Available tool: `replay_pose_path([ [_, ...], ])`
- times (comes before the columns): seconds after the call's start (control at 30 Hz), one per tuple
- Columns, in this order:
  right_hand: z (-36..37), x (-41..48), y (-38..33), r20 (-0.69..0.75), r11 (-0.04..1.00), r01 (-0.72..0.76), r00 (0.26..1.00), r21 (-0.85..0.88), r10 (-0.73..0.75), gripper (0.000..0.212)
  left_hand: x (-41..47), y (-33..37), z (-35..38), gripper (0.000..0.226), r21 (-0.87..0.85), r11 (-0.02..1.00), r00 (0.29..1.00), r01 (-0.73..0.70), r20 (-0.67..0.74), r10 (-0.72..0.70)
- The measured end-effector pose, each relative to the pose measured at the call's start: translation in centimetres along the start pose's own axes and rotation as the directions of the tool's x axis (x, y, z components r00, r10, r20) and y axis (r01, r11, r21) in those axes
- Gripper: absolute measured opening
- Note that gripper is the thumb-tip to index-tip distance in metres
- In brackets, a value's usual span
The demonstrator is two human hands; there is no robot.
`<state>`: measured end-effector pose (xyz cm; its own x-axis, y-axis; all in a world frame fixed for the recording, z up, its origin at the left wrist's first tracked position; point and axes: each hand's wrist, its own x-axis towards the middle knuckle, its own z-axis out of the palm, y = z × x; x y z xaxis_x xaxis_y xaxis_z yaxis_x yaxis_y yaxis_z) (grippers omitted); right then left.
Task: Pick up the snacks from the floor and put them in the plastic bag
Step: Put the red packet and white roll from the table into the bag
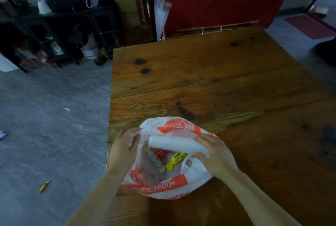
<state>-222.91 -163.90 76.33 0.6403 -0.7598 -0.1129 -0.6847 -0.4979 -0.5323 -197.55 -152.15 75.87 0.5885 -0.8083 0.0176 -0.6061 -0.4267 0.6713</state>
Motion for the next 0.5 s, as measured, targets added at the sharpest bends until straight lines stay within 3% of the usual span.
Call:
replay_pose_path([
  [0.27,-1.8,5.7,0.5,-0.006,0.999,-0.029,1.0,-0.014,0.029,0.049,1.5,1.4,0.0,0.024,0.047,0.999,0.995,0.006,-0.098,-0.001],
  [0.5,1.1,5.5,1.5,0.106,1.0,-0.016,0.994,-0.027,0.019,0.05,-0.4,0.2,1.0,0.032,0.128,0.989,0.997,0.075,0.011,-0.077],
])
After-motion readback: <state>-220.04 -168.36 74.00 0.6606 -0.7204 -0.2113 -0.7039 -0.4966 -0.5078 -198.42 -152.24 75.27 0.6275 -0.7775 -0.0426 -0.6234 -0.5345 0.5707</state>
